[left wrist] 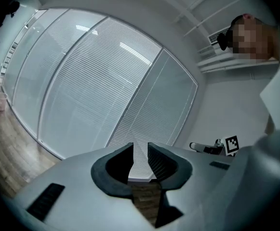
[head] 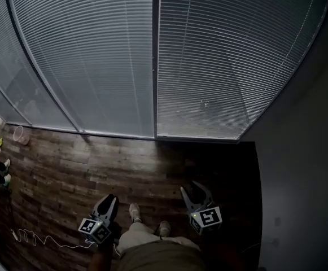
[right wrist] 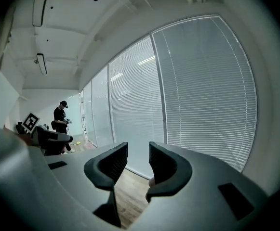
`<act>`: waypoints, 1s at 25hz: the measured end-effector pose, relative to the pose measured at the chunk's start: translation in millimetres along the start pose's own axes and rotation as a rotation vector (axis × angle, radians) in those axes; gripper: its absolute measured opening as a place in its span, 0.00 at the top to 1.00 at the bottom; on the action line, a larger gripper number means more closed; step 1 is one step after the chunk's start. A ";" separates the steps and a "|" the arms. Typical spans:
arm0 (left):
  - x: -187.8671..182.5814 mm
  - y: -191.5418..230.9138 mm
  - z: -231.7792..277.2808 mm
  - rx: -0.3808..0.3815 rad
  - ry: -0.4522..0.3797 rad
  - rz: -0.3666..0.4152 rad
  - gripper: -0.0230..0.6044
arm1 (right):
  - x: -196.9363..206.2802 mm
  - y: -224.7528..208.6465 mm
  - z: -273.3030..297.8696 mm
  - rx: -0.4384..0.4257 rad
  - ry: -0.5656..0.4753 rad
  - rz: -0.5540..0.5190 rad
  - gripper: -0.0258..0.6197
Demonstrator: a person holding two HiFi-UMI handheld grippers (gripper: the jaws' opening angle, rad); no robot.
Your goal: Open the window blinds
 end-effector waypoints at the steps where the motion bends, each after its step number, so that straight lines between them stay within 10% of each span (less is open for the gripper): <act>1: -4.3 4.2 5.7 0.006 0.004 0.003 0.79 | 0.3 -1.3 7.3 0.006 0.004 0.000 0.74; 25: -114.3 135.4 129.3 0.147 0.041 0.043 0.79 | -47.4 0.2 197.3 0.092 0.016 -0.005 0.74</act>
Point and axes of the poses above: the fingertips, and each gripper's own axes: z forward along the fingers, y to its left, x out of its underside, the point moved 1 cm from there along -z, backward along the fingers, and after that the axes turned 15 degrees about -x, right-handed, at the moved point
